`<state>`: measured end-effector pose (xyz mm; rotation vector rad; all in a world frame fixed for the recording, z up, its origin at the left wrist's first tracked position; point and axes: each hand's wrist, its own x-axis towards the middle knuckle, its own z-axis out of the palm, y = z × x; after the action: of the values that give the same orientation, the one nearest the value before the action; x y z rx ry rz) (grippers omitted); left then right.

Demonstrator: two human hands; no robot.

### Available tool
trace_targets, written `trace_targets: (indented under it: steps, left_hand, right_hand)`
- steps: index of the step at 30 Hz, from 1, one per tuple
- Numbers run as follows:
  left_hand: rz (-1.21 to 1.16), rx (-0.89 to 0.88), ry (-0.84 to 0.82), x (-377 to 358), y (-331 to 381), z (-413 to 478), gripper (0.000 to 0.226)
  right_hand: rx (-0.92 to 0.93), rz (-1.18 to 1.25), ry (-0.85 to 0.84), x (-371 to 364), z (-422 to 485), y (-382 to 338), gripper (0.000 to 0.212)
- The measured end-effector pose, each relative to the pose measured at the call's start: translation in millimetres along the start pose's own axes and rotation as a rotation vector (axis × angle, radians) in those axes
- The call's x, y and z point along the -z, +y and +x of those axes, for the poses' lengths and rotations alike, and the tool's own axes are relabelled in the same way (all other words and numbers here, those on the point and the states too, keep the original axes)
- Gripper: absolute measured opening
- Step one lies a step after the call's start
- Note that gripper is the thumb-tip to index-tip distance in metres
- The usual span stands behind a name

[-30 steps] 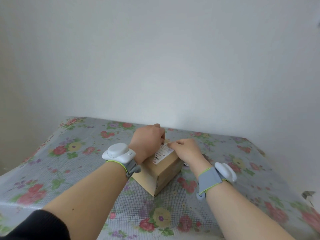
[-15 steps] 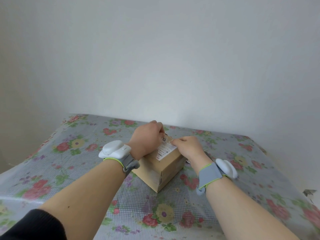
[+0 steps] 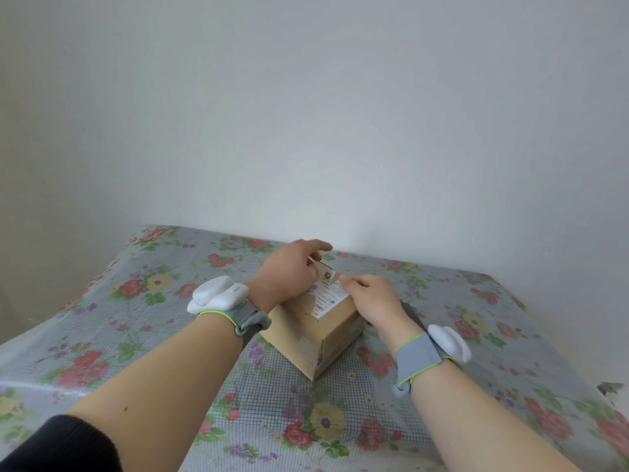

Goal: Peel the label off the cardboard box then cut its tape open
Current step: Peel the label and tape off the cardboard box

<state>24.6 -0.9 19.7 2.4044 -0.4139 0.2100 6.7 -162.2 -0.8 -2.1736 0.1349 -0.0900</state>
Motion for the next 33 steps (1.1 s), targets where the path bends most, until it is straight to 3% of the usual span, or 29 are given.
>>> trace_targets:
  steps: [3,8,15,23,28,33]
  left_hand:
    - [0.162,-0.063,-0.083,-2.5,4.0,1.0,0.034]
    - [0.098,-0.043,0.050,-6.7,5.4,-0.2,0.004]
    - [-0.024,0.049,0.157,-6.5,1.8,-2.1,0.006]
    - [-0.378,0.207,0.294,8.2,-10.5,-3.8,0.008]
    - [-0.593,0.242,0.502,13.9,-9.4,-3.0,0.013]
    - [-0.556,0.236,0.351,17.8,-6.6,-5.4,0.009]
  right_hand:
    - [-0.002,0.011,-0.013,-0.1,0.8,-0.5,0.033]
    - [-0.016,0.024,-0.029,0.7,1.5,1.4,0.036]
    - [-0.019,0.040,-0.027,-0.6,1.8,1.8,0.037]
    - [-0.002,-0.030,0.020,2.0,2.4,0.3,0.040]
    - [0.016,-0.070,0.023,5.0,-0.4,-3.5,0.038]
    - [0.083,0.000,0.111,6.6,-1.2,-10.6,0.033]
